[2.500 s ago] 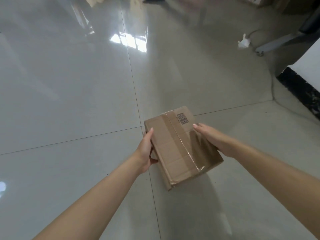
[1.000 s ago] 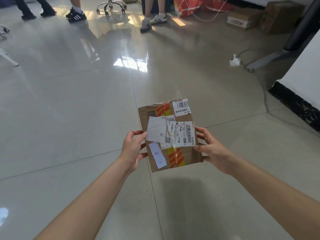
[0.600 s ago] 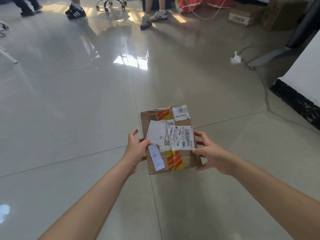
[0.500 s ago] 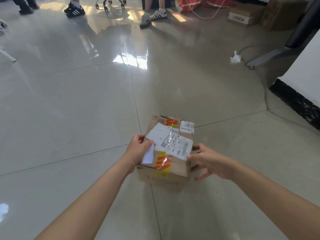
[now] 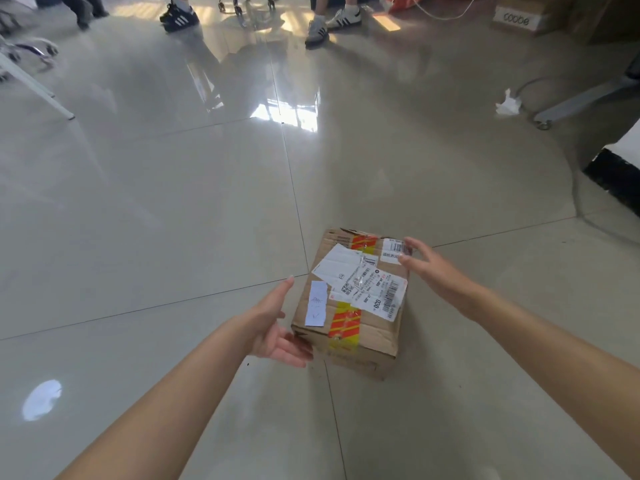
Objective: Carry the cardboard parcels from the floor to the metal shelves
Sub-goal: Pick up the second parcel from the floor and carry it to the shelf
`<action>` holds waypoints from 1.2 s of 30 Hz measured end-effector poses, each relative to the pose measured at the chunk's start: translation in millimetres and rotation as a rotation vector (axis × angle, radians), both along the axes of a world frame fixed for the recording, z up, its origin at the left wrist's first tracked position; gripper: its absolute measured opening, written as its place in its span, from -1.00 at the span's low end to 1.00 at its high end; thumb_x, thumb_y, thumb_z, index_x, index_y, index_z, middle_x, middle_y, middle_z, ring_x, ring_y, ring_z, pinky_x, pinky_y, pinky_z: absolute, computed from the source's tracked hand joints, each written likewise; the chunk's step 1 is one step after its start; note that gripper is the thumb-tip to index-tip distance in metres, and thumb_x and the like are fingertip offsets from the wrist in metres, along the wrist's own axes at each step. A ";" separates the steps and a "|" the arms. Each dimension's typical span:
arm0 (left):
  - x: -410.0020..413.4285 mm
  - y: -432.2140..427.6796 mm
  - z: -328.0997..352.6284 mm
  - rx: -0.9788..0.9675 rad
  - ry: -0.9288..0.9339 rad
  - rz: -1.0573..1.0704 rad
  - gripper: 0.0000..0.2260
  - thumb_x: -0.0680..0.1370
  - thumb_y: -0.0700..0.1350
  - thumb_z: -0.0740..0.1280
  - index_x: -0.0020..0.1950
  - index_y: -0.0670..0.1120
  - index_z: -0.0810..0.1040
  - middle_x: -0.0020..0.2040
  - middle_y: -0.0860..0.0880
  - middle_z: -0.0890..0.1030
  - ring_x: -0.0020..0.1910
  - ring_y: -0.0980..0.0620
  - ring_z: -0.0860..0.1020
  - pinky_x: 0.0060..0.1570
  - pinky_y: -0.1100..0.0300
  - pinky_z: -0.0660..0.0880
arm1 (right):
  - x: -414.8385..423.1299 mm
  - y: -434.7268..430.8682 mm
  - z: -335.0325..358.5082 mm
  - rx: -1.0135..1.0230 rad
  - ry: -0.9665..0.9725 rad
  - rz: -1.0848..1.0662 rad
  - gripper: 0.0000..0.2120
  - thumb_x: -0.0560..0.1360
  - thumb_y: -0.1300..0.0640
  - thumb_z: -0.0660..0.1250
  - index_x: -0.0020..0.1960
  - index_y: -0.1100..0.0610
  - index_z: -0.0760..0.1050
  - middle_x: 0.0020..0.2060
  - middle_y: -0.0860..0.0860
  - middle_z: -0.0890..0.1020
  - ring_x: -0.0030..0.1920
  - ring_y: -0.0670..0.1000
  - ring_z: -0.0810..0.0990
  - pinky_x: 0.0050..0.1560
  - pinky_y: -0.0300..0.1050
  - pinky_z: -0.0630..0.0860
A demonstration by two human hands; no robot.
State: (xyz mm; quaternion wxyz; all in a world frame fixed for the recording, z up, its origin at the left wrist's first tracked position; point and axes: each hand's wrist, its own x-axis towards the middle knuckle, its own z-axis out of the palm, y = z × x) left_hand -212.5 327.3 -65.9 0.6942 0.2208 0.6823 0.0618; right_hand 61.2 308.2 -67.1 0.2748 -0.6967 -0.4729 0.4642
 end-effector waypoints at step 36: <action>35.5 19.0 73.0 0.988 -0.211 -0.194 -0.27 0.45 0.00 0.41 0.53 0.29 0.15 0.24 0.04 0.61 0.13 0.01 0.66 -0.07 0.19 0.63 | 22.2 -22.3 80.4 0.356 0.391 -0.025 -0.10 0.44 0.02 0.36 0.55 -0.46 -0.08 0.43 -0.16 0.50 0.27 -0.04 0.63 0.33 0.16 0.51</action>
